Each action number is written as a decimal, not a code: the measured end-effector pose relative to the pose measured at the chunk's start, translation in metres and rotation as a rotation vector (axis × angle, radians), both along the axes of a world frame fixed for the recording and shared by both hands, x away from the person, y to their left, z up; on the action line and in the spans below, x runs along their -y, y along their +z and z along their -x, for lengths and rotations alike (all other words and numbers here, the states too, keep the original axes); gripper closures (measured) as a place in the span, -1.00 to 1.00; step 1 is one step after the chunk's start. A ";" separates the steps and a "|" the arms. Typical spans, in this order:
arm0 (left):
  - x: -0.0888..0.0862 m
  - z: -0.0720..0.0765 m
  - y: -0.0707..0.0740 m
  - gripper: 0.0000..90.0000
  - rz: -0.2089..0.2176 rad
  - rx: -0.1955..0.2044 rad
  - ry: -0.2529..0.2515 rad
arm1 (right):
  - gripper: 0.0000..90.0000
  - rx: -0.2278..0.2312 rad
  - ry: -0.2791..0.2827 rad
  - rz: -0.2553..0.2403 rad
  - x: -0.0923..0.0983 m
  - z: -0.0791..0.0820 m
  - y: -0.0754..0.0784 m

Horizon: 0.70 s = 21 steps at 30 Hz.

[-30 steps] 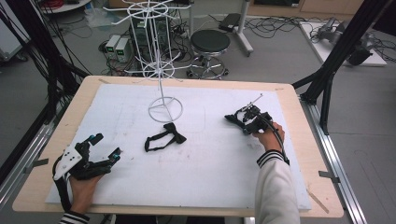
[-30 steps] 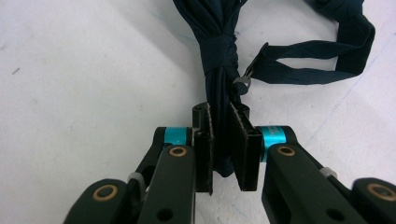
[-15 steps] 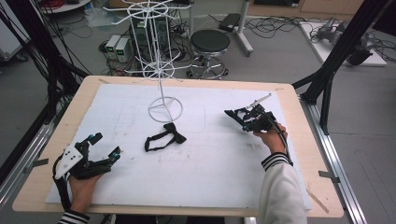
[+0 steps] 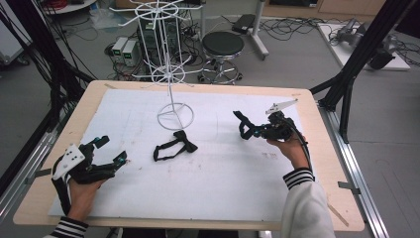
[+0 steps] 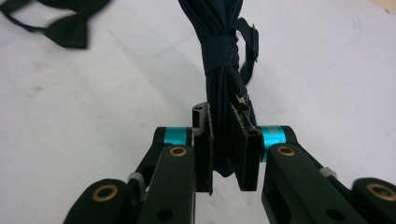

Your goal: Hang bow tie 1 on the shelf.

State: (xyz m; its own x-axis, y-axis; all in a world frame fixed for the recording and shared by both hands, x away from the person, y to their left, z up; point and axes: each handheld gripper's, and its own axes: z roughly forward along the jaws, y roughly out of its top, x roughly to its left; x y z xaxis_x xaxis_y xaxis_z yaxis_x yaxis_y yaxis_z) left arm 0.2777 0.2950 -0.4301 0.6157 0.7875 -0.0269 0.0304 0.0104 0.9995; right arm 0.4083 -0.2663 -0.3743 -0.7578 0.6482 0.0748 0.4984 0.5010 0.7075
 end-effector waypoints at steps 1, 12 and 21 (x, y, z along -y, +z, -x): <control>0.001 -0.001 0.003 -0.71 -0.001 -0.009 -0.015 | 0.80 0.000 0.000 0.000 0.000 0.000 0.000; 0.010 -0.010 0.029 -0.71 -0.031 -0.006 -0.095 | 0.80 0.057 0.076 -0.147 -0.005 0.016 0.017; 0.019 -0.014 0.043 -0.71 -0.034 -0.008 -0.165 | 0.80 0.086 0.135 -0.236 -0.008 0.027 0.028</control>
